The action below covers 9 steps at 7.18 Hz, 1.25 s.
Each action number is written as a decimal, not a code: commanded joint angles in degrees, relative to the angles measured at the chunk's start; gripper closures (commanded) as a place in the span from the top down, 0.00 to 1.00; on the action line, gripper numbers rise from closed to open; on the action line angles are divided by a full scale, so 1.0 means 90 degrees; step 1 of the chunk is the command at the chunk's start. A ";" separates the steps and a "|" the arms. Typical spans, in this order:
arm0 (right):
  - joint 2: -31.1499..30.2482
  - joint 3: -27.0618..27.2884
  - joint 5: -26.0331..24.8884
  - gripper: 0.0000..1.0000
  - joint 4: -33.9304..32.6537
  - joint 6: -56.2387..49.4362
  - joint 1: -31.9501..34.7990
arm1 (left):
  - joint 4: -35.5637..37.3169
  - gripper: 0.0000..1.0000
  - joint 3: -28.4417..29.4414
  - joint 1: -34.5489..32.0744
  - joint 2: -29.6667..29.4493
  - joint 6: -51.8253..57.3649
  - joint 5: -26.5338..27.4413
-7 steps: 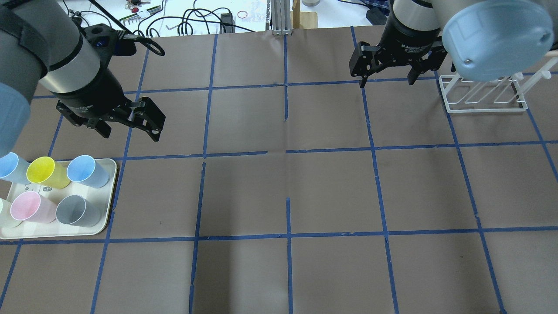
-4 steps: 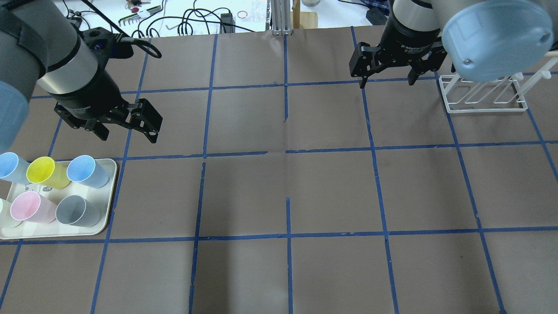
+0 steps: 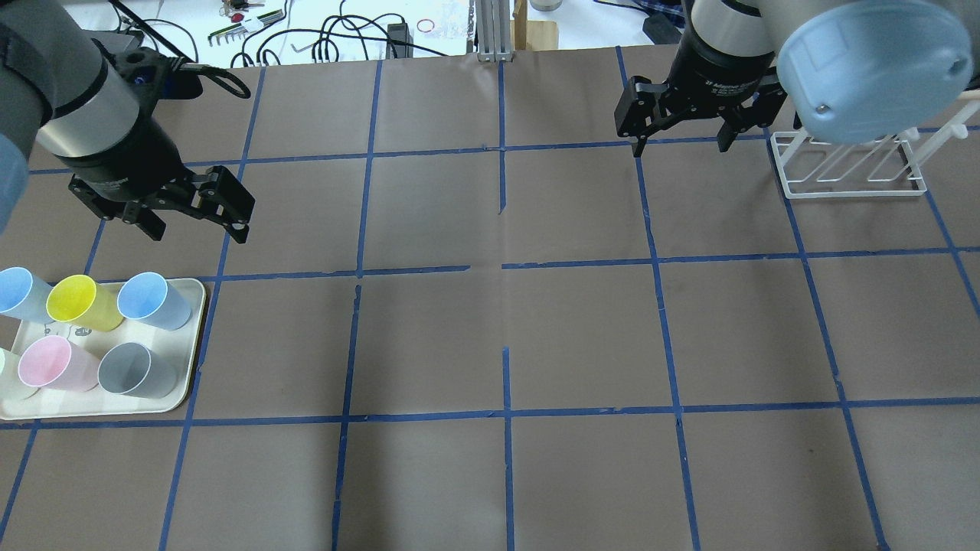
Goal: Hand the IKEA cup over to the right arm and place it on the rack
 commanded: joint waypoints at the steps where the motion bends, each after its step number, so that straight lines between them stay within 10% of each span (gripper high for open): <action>1: 0.0000 0.0007 -0.0010 1.00 0.0000 -0.0018 -0.0009 | 0.0099 1.00 -0.0002 0.0561 -0.0106 0.0811 0.0008; 9: -0.0020 0.0027 -0.0010 1.00 0.0000 -0.0008 -0.0009 | 0.2870 0.92 -0.1319 0.2418 -0.0964 0.3983 -0.0031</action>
